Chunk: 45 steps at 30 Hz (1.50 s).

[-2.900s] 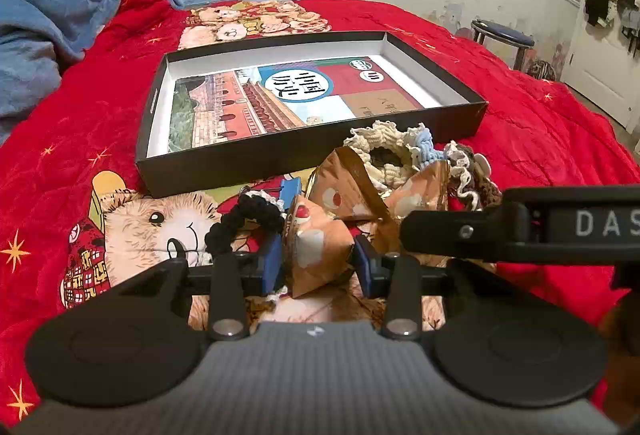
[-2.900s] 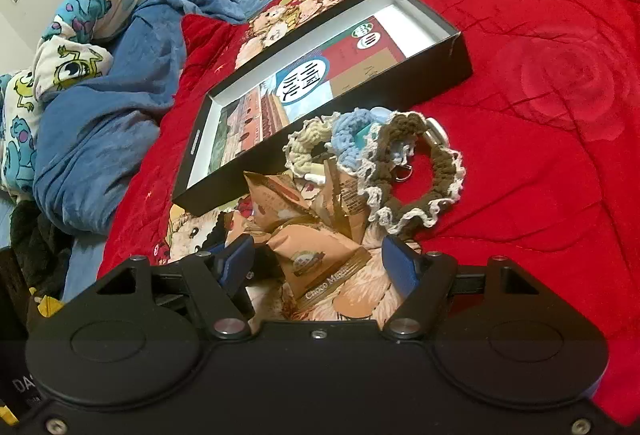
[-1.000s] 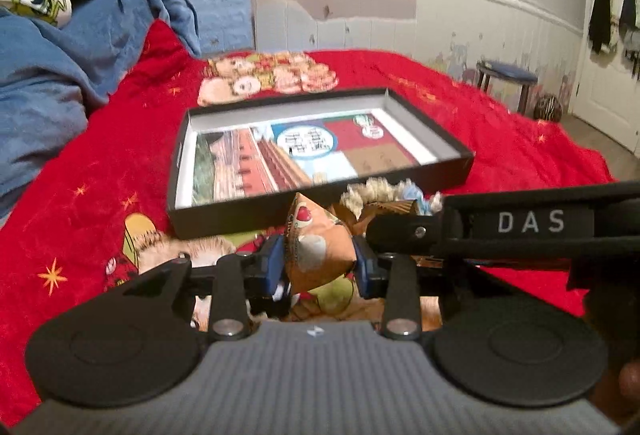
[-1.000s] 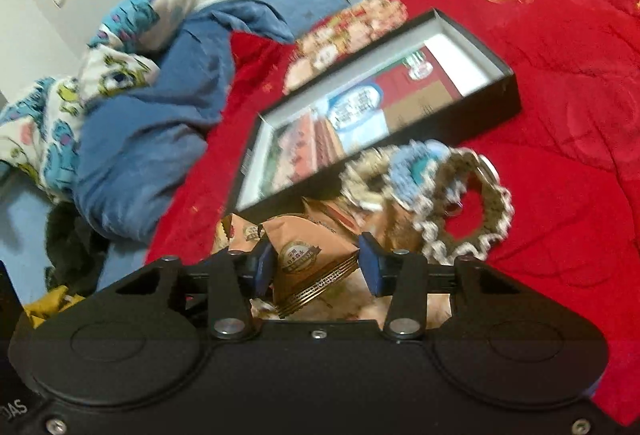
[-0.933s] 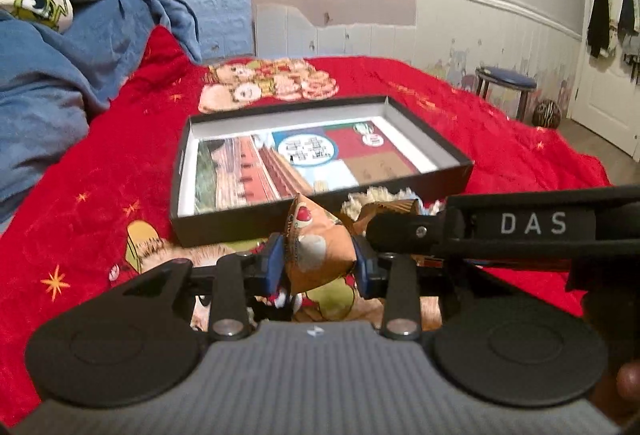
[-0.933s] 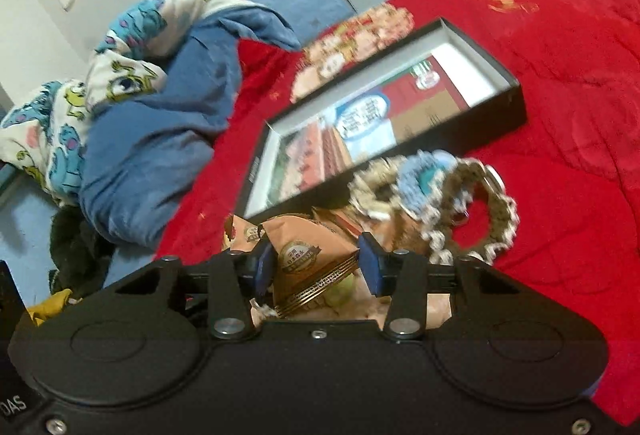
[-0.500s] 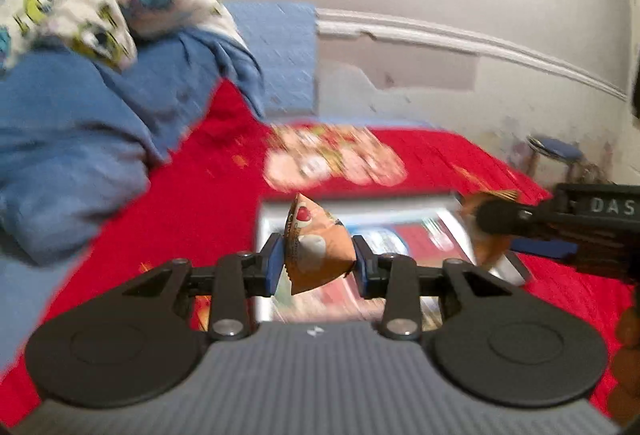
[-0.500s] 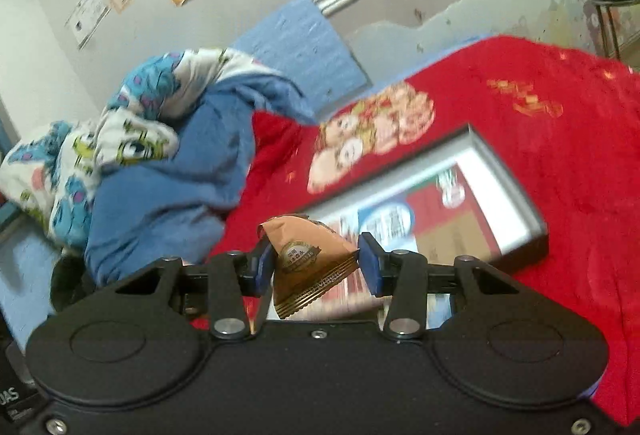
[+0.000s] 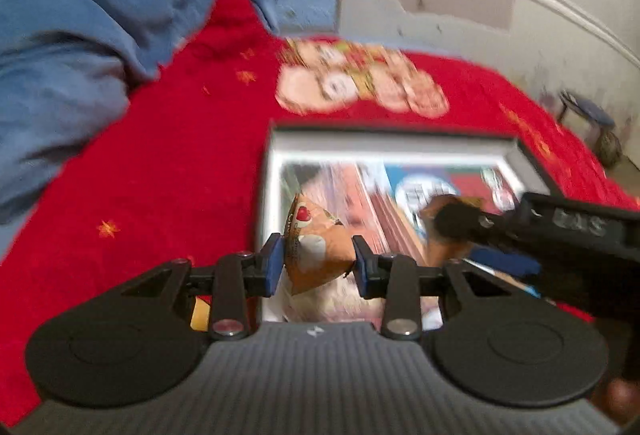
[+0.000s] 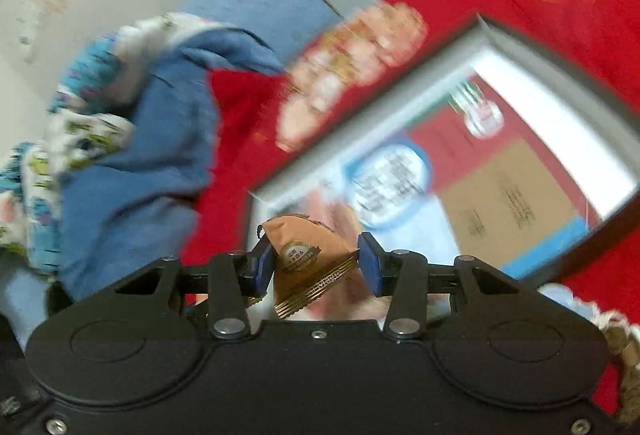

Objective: Organize objects
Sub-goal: 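Lift both held packets and carry them over the black box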

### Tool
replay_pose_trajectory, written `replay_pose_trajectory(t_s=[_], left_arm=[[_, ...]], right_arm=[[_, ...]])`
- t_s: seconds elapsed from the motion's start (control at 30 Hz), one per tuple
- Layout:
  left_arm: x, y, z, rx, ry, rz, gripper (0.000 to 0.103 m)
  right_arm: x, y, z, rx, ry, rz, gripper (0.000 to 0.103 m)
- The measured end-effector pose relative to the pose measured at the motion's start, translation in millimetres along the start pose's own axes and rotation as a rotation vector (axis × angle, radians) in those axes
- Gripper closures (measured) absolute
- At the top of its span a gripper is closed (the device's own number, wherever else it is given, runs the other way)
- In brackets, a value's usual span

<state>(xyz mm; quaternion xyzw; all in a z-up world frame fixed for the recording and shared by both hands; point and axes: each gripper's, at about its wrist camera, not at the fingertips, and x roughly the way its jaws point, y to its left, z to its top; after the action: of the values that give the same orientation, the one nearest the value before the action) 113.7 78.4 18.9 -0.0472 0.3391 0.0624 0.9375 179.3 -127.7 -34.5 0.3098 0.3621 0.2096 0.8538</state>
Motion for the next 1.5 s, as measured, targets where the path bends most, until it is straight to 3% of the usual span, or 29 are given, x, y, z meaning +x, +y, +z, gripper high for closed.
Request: replay_pose_trajectory(t_s=[0.13, 0.63, 0.87, 1.0, 1.23, 1.37, 1.5], left_arm=[[11.3, -0.4, -15.7, -0.001, 0.047, -0.008, 0.063], [12.9, -0.5, -15.4, 0.007, 0.037, -0.042, 0.063], [12.5, -1.0, -17.2, 0.018, 0.040, -0.068, 0.062], [14.8, 3.4, -15.1, -0.038, 0.072, -0.111, 0.062], [15.3, 2.9, -15.4, -0.037, 0.075, -0.117, 0.062], [13.9, -3.7, -16.3, 0.009, 0.067, -0.092, 0.061], [13.9, -5.0, -17.3, 0.019, 0.066, -0.083, 0.062]], right_arm=[[1.5, 6.2, -2.2, -0.025, 0.004, 0.017, 0.060], [1.6, 24.7, -18.4, -0.172, 0.009, -0.058, 0.060], [0.1, 17.9, -12.7, -0.132, 0.030, -0.024, 0.060], [1.0, 13.4, -9.3, -0.115, 0.046, -0.003, 0.060], [7.1, 22.8, -12.4, -0.187, 0.084, -0.059, 0.060], [11.9, 33.6, -17.6, -0.265, 0.112, -0.135, 0.060], [12.9, 34.8, -17.8, -0.280, 0.129, -0.144, 0.060]])
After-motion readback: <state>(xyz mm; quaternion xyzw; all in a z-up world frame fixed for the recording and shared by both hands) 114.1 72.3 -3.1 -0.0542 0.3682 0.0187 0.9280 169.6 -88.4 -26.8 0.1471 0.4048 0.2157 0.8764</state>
